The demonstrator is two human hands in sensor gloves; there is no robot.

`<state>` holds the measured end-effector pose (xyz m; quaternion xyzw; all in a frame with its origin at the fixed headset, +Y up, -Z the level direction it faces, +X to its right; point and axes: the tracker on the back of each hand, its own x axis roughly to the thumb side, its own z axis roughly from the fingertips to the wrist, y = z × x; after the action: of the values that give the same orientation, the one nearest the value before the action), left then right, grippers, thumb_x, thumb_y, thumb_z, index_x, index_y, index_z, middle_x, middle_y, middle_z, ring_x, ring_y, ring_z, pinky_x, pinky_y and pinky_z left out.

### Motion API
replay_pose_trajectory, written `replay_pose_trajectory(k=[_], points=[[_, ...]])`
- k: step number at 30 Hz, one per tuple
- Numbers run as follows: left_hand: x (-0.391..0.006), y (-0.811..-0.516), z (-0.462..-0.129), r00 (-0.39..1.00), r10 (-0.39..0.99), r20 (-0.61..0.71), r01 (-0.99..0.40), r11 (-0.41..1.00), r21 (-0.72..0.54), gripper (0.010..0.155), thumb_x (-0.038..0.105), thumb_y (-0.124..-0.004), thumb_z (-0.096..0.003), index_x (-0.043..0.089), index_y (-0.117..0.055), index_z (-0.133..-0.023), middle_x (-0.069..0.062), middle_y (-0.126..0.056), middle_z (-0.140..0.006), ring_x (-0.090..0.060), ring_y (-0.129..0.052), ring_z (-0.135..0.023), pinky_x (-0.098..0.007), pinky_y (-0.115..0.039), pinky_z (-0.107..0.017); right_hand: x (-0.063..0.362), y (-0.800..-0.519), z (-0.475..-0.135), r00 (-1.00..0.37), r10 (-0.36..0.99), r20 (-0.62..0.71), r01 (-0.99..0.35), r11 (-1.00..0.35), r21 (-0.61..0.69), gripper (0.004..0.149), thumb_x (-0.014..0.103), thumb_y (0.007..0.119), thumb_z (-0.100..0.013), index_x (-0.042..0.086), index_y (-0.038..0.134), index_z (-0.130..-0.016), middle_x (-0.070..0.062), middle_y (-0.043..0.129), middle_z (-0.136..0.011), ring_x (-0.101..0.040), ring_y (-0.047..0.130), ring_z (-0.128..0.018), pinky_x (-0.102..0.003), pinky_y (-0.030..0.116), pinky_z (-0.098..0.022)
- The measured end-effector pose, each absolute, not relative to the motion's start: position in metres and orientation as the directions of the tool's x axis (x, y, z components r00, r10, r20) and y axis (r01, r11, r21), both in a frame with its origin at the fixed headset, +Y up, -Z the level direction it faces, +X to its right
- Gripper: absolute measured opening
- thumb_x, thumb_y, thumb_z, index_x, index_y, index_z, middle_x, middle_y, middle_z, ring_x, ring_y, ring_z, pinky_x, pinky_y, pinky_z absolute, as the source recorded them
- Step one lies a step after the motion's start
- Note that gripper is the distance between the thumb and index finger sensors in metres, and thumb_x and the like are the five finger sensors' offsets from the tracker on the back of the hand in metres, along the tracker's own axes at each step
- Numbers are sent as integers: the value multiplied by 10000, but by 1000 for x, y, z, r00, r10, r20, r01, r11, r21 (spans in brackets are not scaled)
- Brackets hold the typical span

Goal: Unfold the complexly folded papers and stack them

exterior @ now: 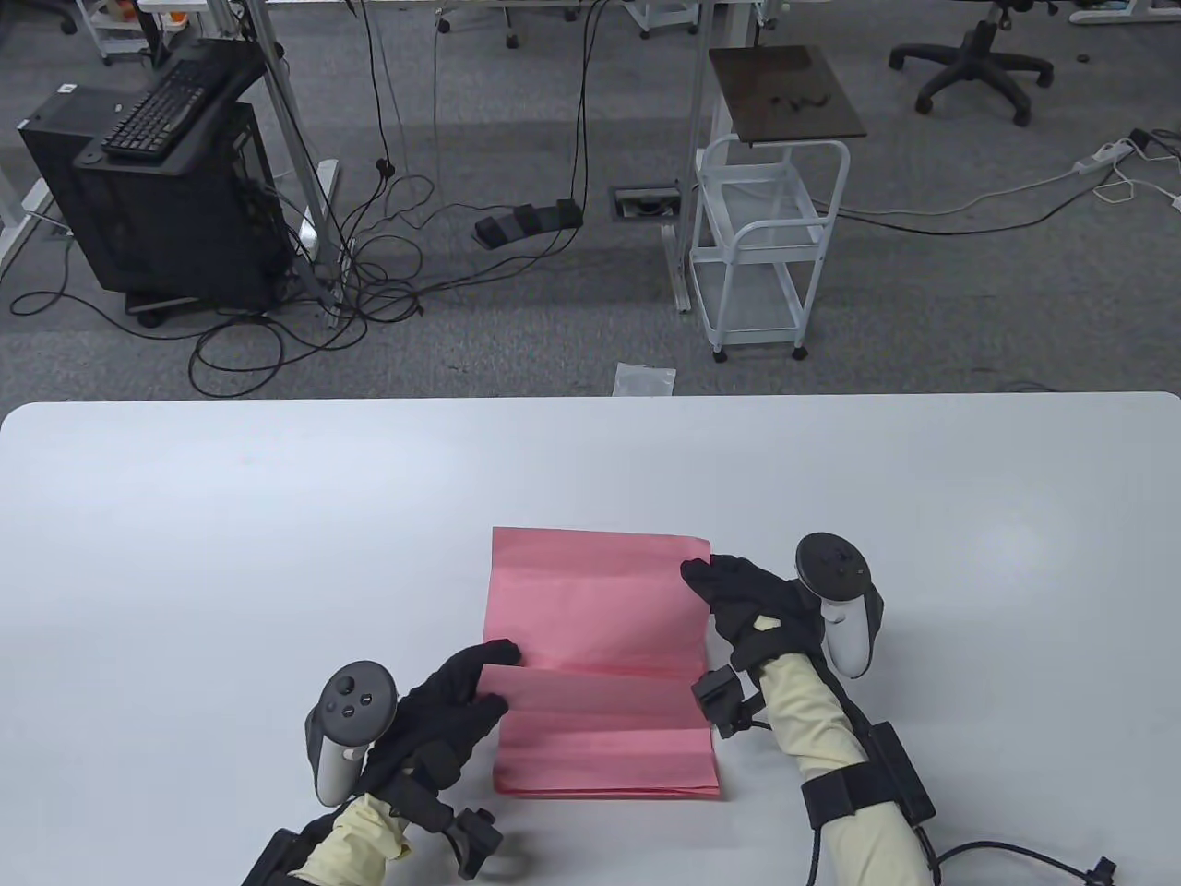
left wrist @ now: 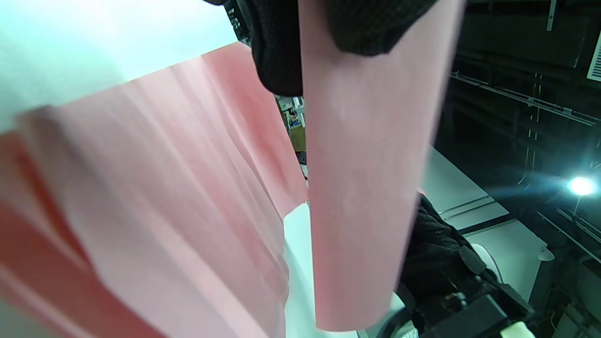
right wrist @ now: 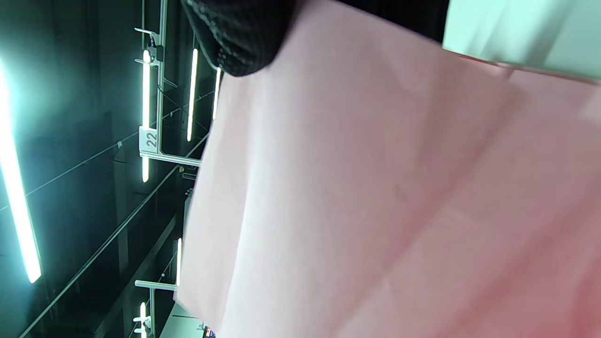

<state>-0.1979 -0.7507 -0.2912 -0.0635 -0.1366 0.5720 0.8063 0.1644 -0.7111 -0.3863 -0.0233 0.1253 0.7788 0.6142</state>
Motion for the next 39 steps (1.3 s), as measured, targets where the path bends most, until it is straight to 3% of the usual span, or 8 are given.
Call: replay_pose_trajectory(k=[8,15,19,22,27,32,35,39], points=[[-196,-743,-297,541,799,263,-700,601,-386,327,293,-717,-555,391,-815,-852,-188,-446,-1188,-448,-594,-1055,-636,-392,-777,179,-701,-399,-212,950,-228,-972,-180,153,393,340,735,-512,56,870,-747,-126,948,-611,-347,825,-773,-639,337,-733],[-192,-747,-298,434,863,259,-748,506,-430,350,239,-735,-523,289,-832,-855,-27,-897,-944,-246,-954,-835,-509,-563,-782,178,-705,-409,-213,947,-241,-974,-188,123,391,347,735,-513,68,867,-751,-116,946,-617,-336,823,-782,-637,333,-739],[-195,-747,-295,383,887,258,-741,461,-488,597,606,-648,-550,201,-775,-970,-106,-791,-1051,-338,-836,-939,-573,-406,-804,175,-709,-412,-214,943,-253,-974,-186,132,392,347,731,-515,67,864,-755,-117,942,-622,-339,820,-783,-638,331,-738],[-193,-748,-294,439,878,188,-800,478,-363,372,359,-749,-537,251,-825,-885,-53,-882,-944,-272,-924,-837,-524,-472,-794,174,-710,-413,-231,939,-254,-970,-204,130,392,348,729,-517,69,861,-758,-115,941,-625,-337,818,-786,-638,329,-739],[-188,-749,-294,528,823,207,-719,564,-407,739,230,-758,-525,408,-280,-1060,38,-782,-932,-217,-882,-852,-507,-413,-804,171,-709,-414,-233,939,-253,-970,-208,123,391,348,729,-517,72,859,-761,-115,939,-629,-336,815,-791,-638,323,-742],[-187,-746,-293,586,777,231,-694,628,-351,358,285,-788,-517,305,-766,-874,-8,-872,-900,-236,-943,-804,-496,-452,-795,168,-711,-416,-262,929,-263,-963,-235,130,391,346,731,-515,71,861,-760,-116,939,-629,-337,815,-790,-639,322,-742],[-185,-745,-287,658,703,271,-648,711,-271,361,299,-748,-537,308,-706,-896,-193,-309,-1175,-444,-479,-1066,-618,-318,-771,168,-714,-419,-277,920,-279,-960,-251,124,392,347,728,-516,72,859,-762,-116,939,-630,-336,814,-791,-640,321,-742],[-182,-737,-284,719,583,377,-562,808,-176,368,339,-740,-543,335,-698,-908,-33,32,-1140,-393,4,-1040,-586,-109,-758,166,-720,-423,-294,908,-298,-956,-269,120,392,347,728,-517,72,858,-764,-115,937,-633,-336,812,-795,-639,318,-744]])
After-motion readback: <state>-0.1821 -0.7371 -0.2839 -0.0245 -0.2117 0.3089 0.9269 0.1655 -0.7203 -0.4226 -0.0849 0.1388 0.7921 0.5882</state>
